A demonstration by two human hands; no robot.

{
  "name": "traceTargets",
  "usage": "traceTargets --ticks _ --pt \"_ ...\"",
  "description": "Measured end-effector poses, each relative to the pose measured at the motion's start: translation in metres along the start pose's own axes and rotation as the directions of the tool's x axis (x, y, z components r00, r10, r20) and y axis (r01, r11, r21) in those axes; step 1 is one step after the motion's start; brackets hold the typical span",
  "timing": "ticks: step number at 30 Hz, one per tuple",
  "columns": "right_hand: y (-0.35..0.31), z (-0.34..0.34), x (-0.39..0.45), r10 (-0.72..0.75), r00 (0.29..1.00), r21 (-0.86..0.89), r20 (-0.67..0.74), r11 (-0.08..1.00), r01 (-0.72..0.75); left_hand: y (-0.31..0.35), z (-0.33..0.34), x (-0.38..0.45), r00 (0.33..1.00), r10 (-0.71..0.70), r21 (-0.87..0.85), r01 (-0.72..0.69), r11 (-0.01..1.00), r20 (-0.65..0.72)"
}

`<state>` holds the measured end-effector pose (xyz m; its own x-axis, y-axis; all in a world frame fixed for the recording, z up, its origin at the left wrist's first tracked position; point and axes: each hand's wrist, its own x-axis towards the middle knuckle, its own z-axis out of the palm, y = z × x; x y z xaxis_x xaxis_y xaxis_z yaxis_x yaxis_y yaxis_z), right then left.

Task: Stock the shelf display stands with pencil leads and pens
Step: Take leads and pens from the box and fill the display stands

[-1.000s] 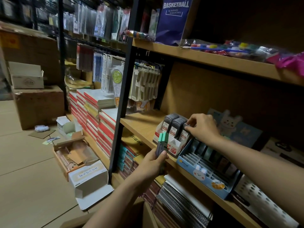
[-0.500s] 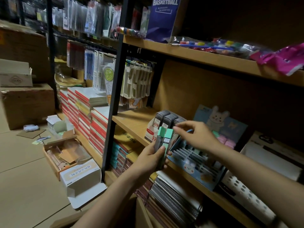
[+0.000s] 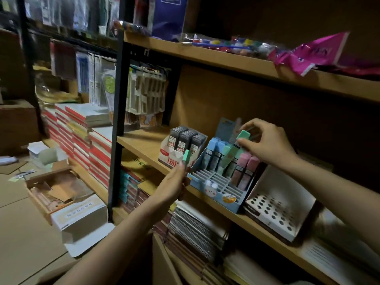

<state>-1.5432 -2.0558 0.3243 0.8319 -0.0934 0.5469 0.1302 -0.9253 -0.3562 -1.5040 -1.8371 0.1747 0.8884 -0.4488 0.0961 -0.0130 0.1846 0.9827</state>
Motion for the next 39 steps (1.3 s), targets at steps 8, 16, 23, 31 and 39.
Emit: traceTargets --ticks 8,16,23,31,39 --pt "0.013 0.022 0.004 -0.071 0.997 -0.235 0.011 0.969 0.072 0.0 -0.003 0.0 1.0 -0.01 -0.011 0.011 1.0 0.008" --pt "0.019 0.037 -0.001 -0.023 1.0 -0.288 0.013 0.957 0.026 -0.001 0.001 0.005 0.999 -0.033 -0.072 0.033 0.997 0.003" --pt "0.017 0.032 -0.001 -0.04 0.999 -0.337 -0.011 0.941 0.034 -0.002 0.003 0.008 1.0 -0.018 -0.079 0.016 0.997 -0.022" --pt "0.019 0.041 -0.005 -0.003 1.0 -0.303 0.015 0.953 0.008 -0.003 0.0 0.007 0.997 -0.011 -0.057 0.007 0.998 -0.081" --pt "0.023 0.05 -0.001 0.029 0.999 -0.381 -0.04 0.924 -0.042 -0.001 0.0 0.007 0.996 -0.015 -0.017 0.013 1.0 -0.089"
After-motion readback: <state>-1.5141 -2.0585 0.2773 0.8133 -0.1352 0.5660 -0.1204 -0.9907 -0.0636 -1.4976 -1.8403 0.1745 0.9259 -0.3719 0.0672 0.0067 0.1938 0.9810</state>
